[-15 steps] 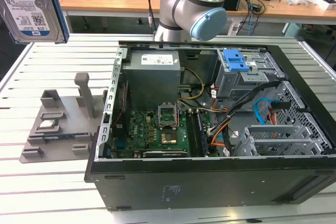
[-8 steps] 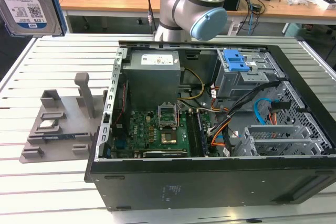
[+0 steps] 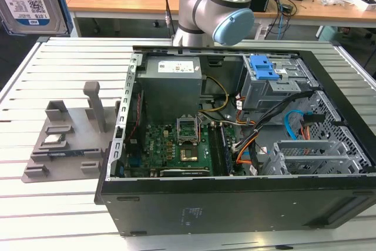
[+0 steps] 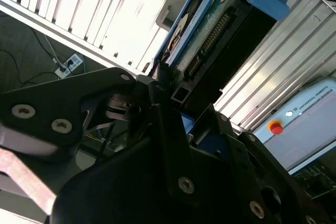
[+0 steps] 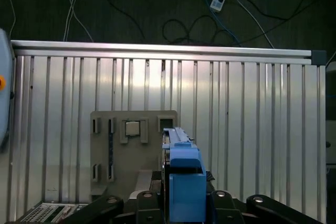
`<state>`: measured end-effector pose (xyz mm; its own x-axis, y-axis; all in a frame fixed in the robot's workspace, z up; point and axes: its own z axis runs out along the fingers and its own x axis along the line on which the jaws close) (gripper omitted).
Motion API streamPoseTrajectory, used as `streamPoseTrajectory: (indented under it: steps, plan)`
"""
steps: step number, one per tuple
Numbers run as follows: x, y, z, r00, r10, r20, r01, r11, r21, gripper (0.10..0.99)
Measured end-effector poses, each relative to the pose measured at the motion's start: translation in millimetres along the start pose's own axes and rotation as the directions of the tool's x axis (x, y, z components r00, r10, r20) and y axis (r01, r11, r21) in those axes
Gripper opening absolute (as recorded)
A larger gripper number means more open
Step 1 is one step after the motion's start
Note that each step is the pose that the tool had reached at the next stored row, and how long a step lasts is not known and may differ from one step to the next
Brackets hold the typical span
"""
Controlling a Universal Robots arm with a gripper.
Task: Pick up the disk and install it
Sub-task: 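Pick up the disk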
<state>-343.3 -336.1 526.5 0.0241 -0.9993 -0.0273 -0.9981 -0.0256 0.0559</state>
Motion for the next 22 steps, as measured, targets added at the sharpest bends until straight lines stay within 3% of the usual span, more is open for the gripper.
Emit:
streamPoseTrajectory:
  steps: [22]
  plan:
    - [-1.2,1.7,-44.6,1.0000,0.000,0.0002,0.000,1.0000,-0.005,0.365]
